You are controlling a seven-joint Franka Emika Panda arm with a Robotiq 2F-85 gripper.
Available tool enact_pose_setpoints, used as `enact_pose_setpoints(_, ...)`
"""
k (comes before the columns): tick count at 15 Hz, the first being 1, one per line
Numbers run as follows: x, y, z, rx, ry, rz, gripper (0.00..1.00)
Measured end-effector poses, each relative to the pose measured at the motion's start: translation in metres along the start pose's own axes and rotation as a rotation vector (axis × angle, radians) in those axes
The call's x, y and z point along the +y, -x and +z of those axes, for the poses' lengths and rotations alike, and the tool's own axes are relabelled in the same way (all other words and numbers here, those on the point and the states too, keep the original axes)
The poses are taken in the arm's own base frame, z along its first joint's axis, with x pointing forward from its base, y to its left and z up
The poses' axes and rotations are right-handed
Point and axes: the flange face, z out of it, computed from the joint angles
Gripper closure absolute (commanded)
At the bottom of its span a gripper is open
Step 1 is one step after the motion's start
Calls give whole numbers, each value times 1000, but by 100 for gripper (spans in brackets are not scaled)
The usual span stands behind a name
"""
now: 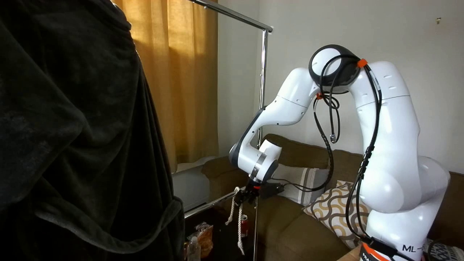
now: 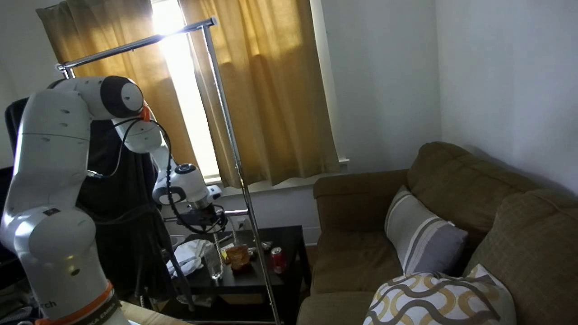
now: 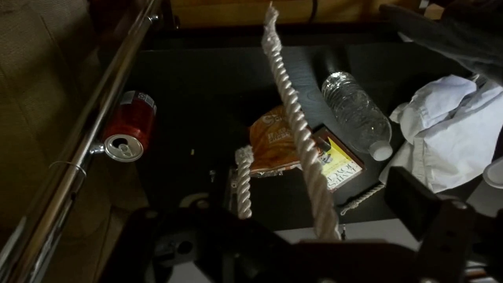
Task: Move the piece of rope to the top metal rod
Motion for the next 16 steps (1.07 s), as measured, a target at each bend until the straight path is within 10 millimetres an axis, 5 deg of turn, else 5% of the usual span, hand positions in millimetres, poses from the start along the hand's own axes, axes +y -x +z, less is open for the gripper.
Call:
enact_pose_setpoints(9,11,12,25,-42,3,-44,0)
enact_pose_setpoints(16,19,21,75,-110,23,-91,0)
